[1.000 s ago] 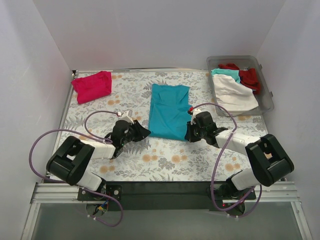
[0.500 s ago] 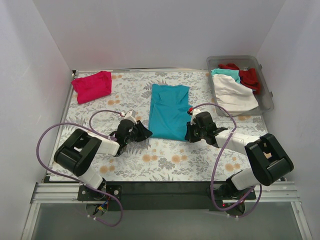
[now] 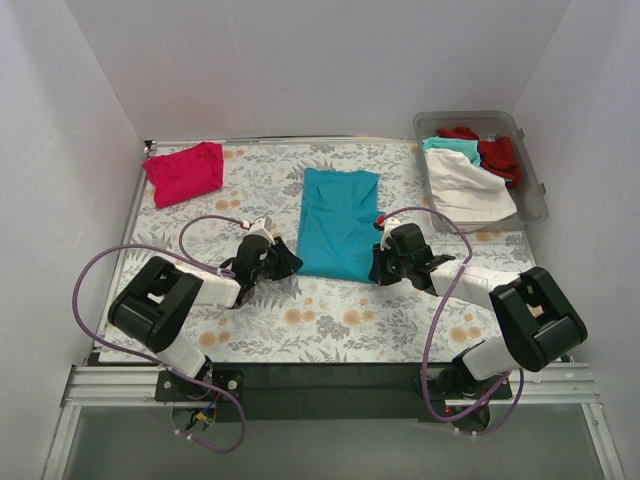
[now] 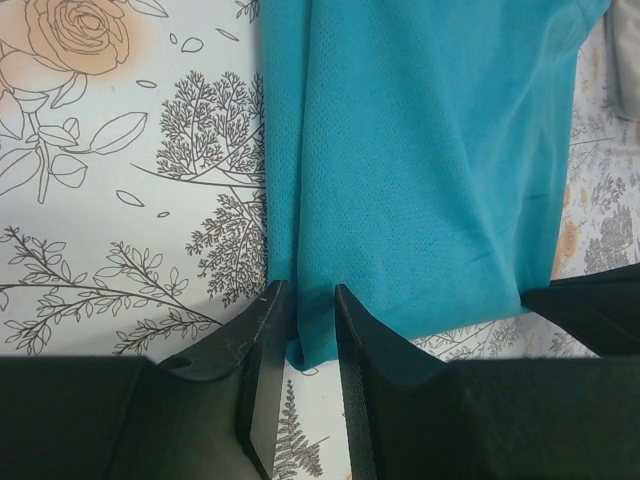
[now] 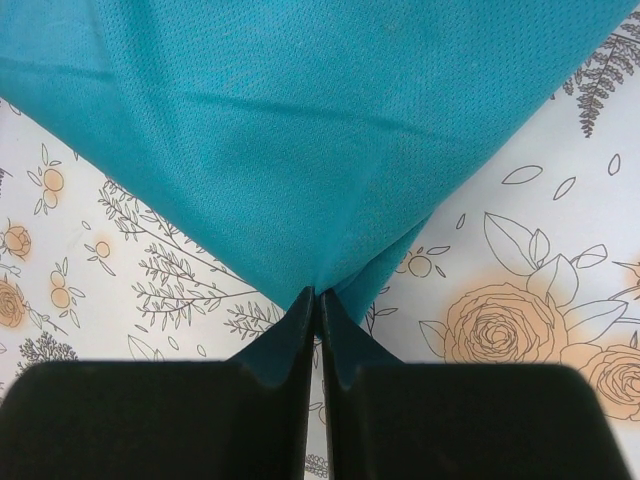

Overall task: Fold and stack the t-shirts
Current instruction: Fold the tshirt

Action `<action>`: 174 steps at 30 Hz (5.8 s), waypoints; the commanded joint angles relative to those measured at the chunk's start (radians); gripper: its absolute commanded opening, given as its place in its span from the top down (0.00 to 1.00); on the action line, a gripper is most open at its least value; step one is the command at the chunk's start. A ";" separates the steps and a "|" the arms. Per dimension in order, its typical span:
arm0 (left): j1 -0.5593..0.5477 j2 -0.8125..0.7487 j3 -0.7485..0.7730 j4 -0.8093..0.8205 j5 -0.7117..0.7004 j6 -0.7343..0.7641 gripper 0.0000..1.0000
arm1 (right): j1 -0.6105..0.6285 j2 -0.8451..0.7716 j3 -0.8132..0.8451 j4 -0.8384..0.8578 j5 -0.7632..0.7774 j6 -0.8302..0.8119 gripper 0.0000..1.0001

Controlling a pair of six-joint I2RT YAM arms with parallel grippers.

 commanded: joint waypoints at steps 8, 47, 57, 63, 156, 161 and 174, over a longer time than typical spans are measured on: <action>-0.005 0.035 0.024 0.042 0.022 0.009 0.76 | 0.007 0.004 0.018 0.010 -0.009 -0.010 0.99; -0.019 -0.215 -0.178 -0.082 -0.029 -0.059 1.00 | 0.061 -0.078 -0.035 -0.090 0.078 0.022 0.99; -0.028 -0.388 -0.206 -0.167 -0.023 -0.100 0.76 | 0.065 -0.216 -0.063 -0.136 0.098 0.037 0.51; -0.029 -0.341 -0.192 -0.167 -0.040 -0.096 0.68 | 0.065 -0.187 -0.061 -0.130 0.095 0.042 0.36; 0.073 0.167 0.572 -0.035 0.241 0.006 1.00 | -0.217 0.134 0.573 -0.280 -0.148 -0.087 0.99; 0.089 0.242 0.650 0.019 0.287 0.002 1.00 | -0.237 0.182 0.644 -0.278 -0.182 -0.098 0.99; 0.080 -0.090 0.215 0.086 0.267 0.027 1.00 | -0.183 -0.054 0.371 -0.246 -0.176 -0.043 0.99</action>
